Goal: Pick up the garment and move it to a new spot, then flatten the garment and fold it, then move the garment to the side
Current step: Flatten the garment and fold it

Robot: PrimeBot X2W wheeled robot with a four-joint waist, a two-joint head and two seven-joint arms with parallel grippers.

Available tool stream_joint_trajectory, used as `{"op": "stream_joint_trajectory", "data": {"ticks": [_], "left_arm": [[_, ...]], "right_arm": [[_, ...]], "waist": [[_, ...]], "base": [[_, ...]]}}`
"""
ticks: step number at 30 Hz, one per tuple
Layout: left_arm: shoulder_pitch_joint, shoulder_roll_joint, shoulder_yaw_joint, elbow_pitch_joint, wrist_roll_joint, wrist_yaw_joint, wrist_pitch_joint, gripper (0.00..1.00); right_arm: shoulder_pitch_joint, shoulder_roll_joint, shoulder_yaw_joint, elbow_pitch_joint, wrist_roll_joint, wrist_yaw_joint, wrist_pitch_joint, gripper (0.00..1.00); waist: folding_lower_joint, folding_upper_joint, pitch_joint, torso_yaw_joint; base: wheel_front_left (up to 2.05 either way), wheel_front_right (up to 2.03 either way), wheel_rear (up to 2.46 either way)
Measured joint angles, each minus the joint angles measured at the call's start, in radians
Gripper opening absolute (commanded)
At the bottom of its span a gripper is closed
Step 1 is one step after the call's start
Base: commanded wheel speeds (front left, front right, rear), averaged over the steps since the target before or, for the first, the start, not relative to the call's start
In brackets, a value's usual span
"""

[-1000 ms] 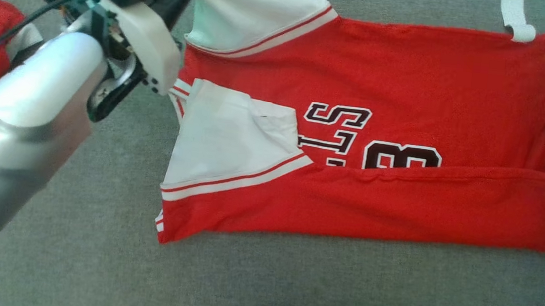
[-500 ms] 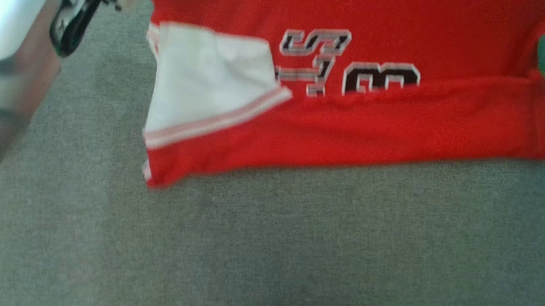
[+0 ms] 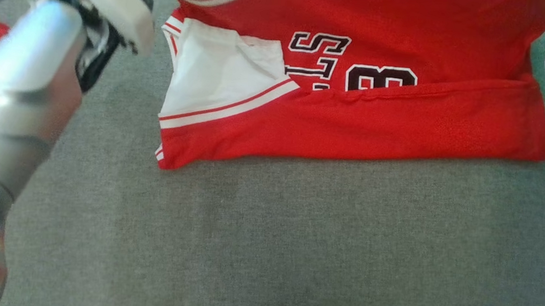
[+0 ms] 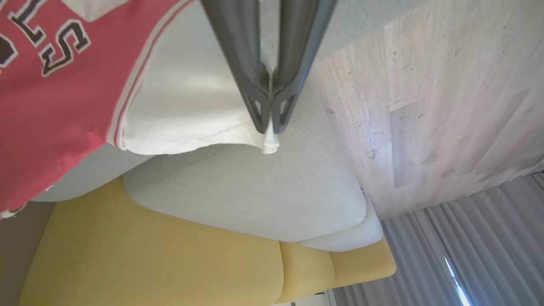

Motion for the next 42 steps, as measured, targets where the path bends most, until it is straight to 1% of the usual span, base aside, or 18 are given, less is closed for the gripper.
{"op": "stream_joint_trajectory", "data": {"ticks": [3,7,12,13,14,17,18,22,25,28,32,35,42], "left_arm": [[0.049,0.01,-0.016,-0.021,-0.012,-0.008,0.006,0.0],[0.104,0.044,-0.048,-0.085,-0.04,-0.009,0.06,0.0],[0.198,0.089,-0.084,-0.222,-0.149,-0.009,0.222,0.0],[0.217,0.102,-0.101,-0.257,-0.155,-0.013,0.25,0.0],[0.248,0.135,-0.127,-0.323,-0.168,-0.016,0.3,0.0],[0.281,0.183,-0.148,-0.403,-0.189,-0.016,0.36,0.0],[0.295,0.215,-0.165,-0.441,-0.195,-0.007,0.404,0.0],[0.327,0.261,-0.18,-0.505,-0.218,0.018,0.479,0.0],[0.341,0.278,-0.181,-0.551,-0.249,0.037,0.519,0.0],[0.347,0.297,-0.186,-0.595,-0.273,0.052,0.564,0.0],[0.347,0.325,-0.198,-0.638,-0.274,0.067,0.601,0.0],[0.356,0.334,-0.205,-0.665,-0.274,0.081,0.617,0.0],[0.365,0.343,-0.225,-0.698,-0.274,0.087,0.65,0.0]], "right_arm": [[0.04,-0.015,0.015,-0.003,0.055,0.0,0.003,0.0],[0.095,-0.047,0.058,-0.017,0.106,0.0,0.031,0.0],[0.168,-0.095,0.123,-0.054,0.195,0.0,0.117,0.0],[0.185,-0.109,0.139,-0.068,0.211,0.0,0.136,0.0],[0.218,-0.142,0.169,-0.097,0.247,0.0,0.171,0.0],[0.264,-0.182,0.23,-0.164,0.308,0.0,0.232,0.0],[0.293,-0.211,0.285,-0.221,0.345,0.0,0.281,0.0],[0.331,-0.286,0.376,-0.293,0.379,0.0,0.344,0.0],[0.334,-0.332,0.413,-0.325,0.411,0.0,0.373,0.0],[0.336,-0.354,0.456,-0.351,0.427,0.0,0.406,0.0],[0.343,-0.371,0.487,-0.376,0.484,0.0,0.447,0.0],[0.343,-0.38,0.506,-0.399,0.528,0.0,0.477,0.0],[0.365,-0.409,0.538,-0.423,0.592,0.0,0.523,0.0]], "waist": [[0.0,0.0,-0.025,0.008],[-0.0001,0.0,-0.064,0.02],[-0.0001,0.0,-0.11,0.037],[-0.0002,0.0,-0.118,0.041],[-0.0002,0.0,-0.13,0.048],[-0.0002,0.0001,-0.142,0.052],[-0.0002,0.0,-0.145,0.049],[-0.0001,0.0,-0.151,0.041],[0.0,0.0,-0.156,0.036],[0.0,0.0,-0.163,0.03],[-0.0001,0.0,-0.168,0.026],[0.0,0.0,-0.164,0.024],[0.0001,0.0,-0.152,0.027]], "base": [[0.0,0.0,0.0],[0.0,0.0,0.0],[0.0,0.0,0.0],[0.0,0.0,0.0],[0.0,0.0,0.0],[0.0,0.0,0.0],[0.0,0.0,0.0],[0.0,0.0,0.0],[0.0,0.0,0.0],[0.0,0.0,0.0],[0.0,0.0,0.0],[0.0,0.0,0.0],[0.0,0.0,0.0]]}}
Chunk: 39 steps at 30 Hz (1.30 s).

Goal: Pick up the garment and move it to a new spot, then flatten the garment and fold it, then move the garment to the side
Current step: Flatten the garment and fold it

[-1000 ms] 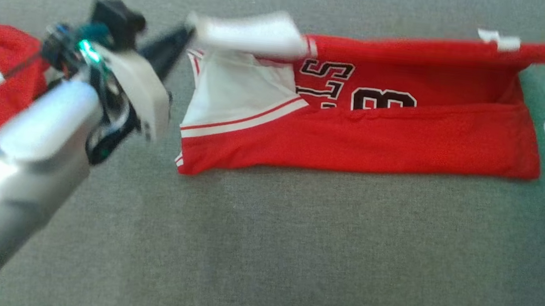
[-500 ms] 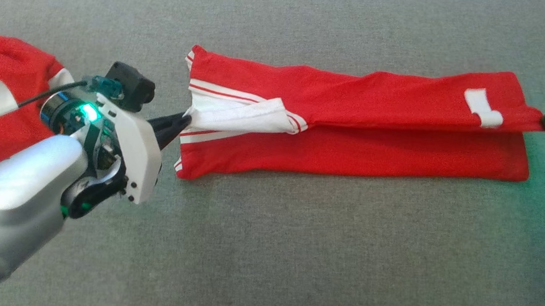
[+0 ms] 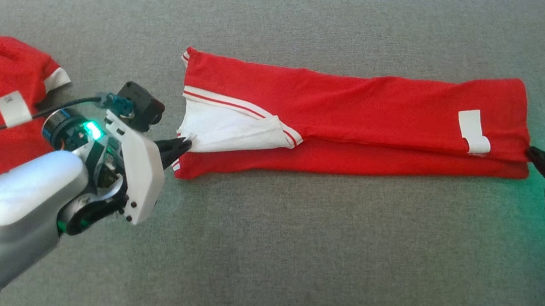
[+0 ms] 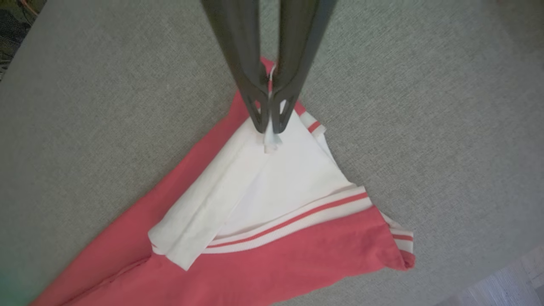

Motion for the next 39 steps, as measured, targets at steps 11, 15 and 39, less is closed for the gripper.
{"op": "stream_joint_trajectory", "data": {"ticks": [11,15,39], "left_arm": [[0.046,0.001,-0.007,-0.011,-0.065,0.013,0.032,1.0],[0.054,0.001,0.026,-0.005,-0.065,0.044,-0.045,1.0],[0.377,-0.274,0.702,-0.001,0.173,0.203,-0.703,1.0]], "right_arm": [[0.02,-0.002,0.001,0.051,0.099,0.0,0.06,1.0],[0.018,0.041,-0.081,0.068,0.199,0.0,0.041,1.0],[0.126,0.362,-0.525,-0.114,-0.233,0.0,-0.613,1.0]], "waist": [[0.0,0.0,-0.01,-0.01],[0.0,0.0,-0.022,-0.019],[-0.0001,0.0,-0.173,-0.031]], "base": [[0.0,0.0,0.0],[0.0,0.0,0.0],[0.0,0.0,0.0]]}}
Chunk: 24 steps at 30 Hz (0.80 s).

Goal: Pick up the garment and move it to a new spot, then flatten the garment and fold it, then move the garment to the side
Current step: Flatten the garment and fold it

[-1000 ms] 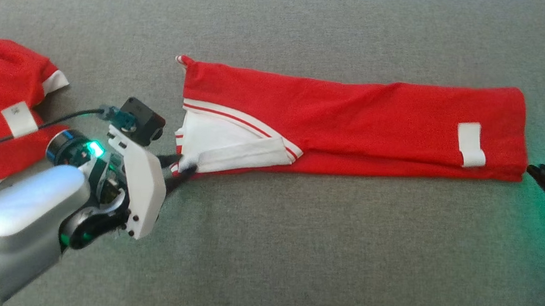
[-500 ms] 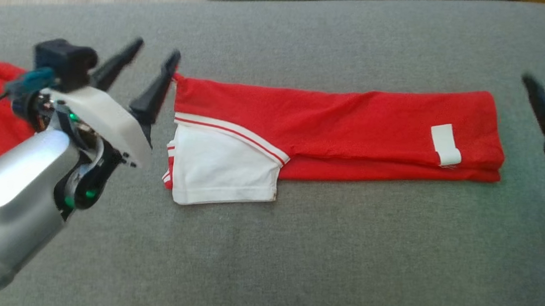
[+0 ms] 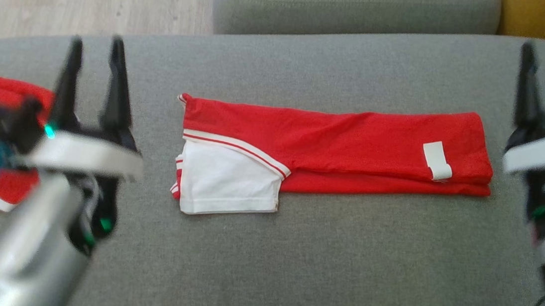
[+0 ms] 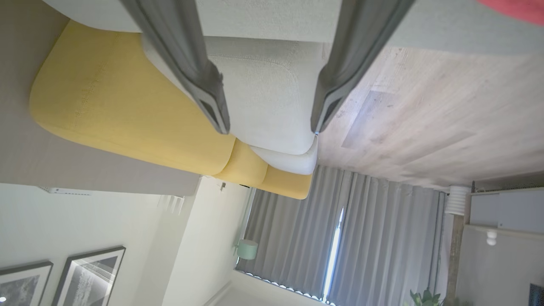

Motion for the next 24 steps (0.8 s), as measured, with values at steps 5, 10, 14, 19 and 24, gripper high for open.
{"op": "stream_joint_trajectory", "data": {"ticks": [5,10,14,19,24], "left_arm": [[0.193,-0.113,0.103,0.012,0.114,-0.055,0.0,1.0],[0.293,-0.175,0.134,0.068,0.216,-0.101,0.0,1.0],[0.331,-0.224,0.18,0.081,0.272,-0.137,0.0,1.0],[0.336,-0.253,0.218,0.09,0.324,-0.173,0.0,1.0],[0.328,-0.286,0.256,0.1,0.368,-0.208,0.0,1.0]], "right_arm": [[0.193,0.165,-0.144,-0.037,-0.239,0.0,0.0,1.0],[0.342,0.265,-0.209,-0.046,-0.387,0.0,0.0,1.0],[0.377,0.312,-0.24,-0.065,-0.438,0.0,0.0,1.0],[0.38,0.319,-0.248,-0.088,-0.468,0.0,0.002,1.0],[0.378,0.335,-0.278,-0.104,-0.506,0.0,0.015,1.0]], "waist": [[-0.0001,0.0,-0.03,0.006],[-0.0001,0.0,-0.052,0.011],[0.0,0.0,-0.048,0.01],[0.0001,0.0,-0.032,0.009],[0.0001,0.0,0.001,0.007]], "base": [[0.0,0.0,0.0],[0.0,0.0,0.0],[0.0,0.0,0.0],[0.0,0.0,0.0],[0.0,0.0,0.0]]}}
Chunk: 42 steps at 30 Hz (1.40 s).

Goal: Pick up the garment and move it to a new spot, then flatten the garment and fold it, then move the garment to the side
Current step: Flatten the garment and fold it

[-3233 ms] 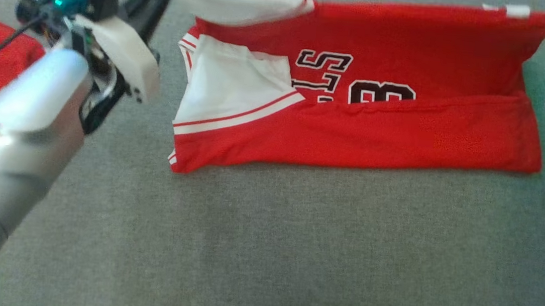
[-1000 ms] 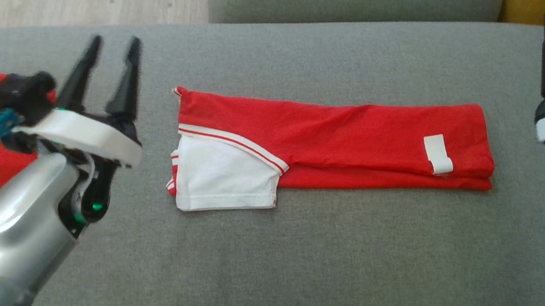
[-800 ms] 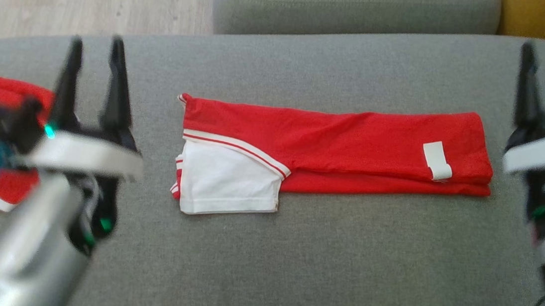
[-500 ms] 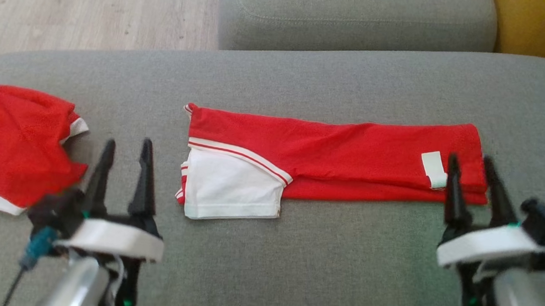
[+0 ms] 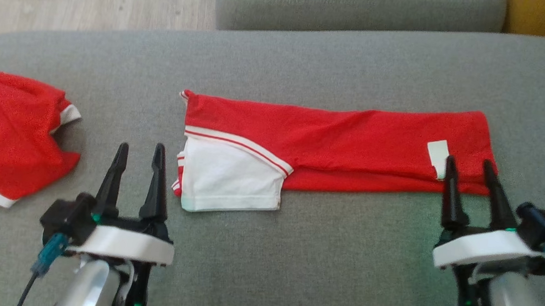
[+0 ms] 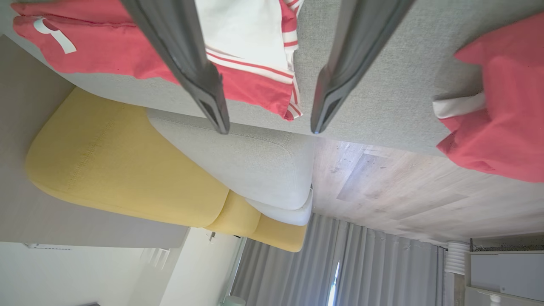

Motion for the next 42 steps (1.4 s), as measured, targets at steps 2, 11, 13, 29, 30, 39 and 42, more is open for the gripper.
{"op": "stream_joint_trajectory", "data": {"ticks": [2,11,13,29,30,39,42], "left_arm": [[-0.015,-0.009,0.007,0.003,0.012,-0.012,0.0,1.0],[-0.091,-0.046,0.037,0.031,0.058,-0.055,0.0,1.0],[-0.104,-0.05,0.04,0.035,0.059,-0.061,0.0,1.0],[-0.147,-0.071,0.065,0.064,0.076,-0.082,0.0,1.0],[-0.152,-0.071,0.067,0.064,0.076,-0.082,0.0,1.0],[-0.163,-0.073,0.081,0.065,0.085,-0.09,0.0,1.0],[-0.163,-0.073,0.084,0.066,0.085,-0.09,0.0,1.0]], "right_arm": [[-0.007,0.006,-0.035,0.0,-0.02,0.0,0.009,1.0],[-0.203,0.013,-0.327,0.149,-0.109,0.0,0.145,1.0],[-0.239,0.015,-0.362,0.192,-0.135,0.0,0.175,1.0],[-0.386,0.019,-0.444,0.433,-0.227,0.0,0.313,0.18],[-0.39,0.019,-0.439,0.436,-0.223,0.0,0.313,0.0],[-0.388,-0.01,-0.43,0.381,-0.225,0.0,0.305,0.0],[-0.387,-0.069,-0.439,0.357,-0.222,0.0,0.31,0.0]], "waist": [[0.0,0.0,0.018,0.0],[0.0001,0.0,0.121,0.013],[0.0001,0.0,0.139,0.018],[0.0,0.0,0.208,0.032],[0.0,0.0,0.21,0.031],[0.0,0.0,0.21,0.016],[0.0,0.0,0.206,0.012]], "base": [[0.0,0.0,0.0],[0.0,0.0,0.0],[0.0,0.0,0.0],[0.0,0.0,0.0],[0.0,0.0,0.0],[0.0,0.0,0.0],[0.0,0.0,0.0]]}}
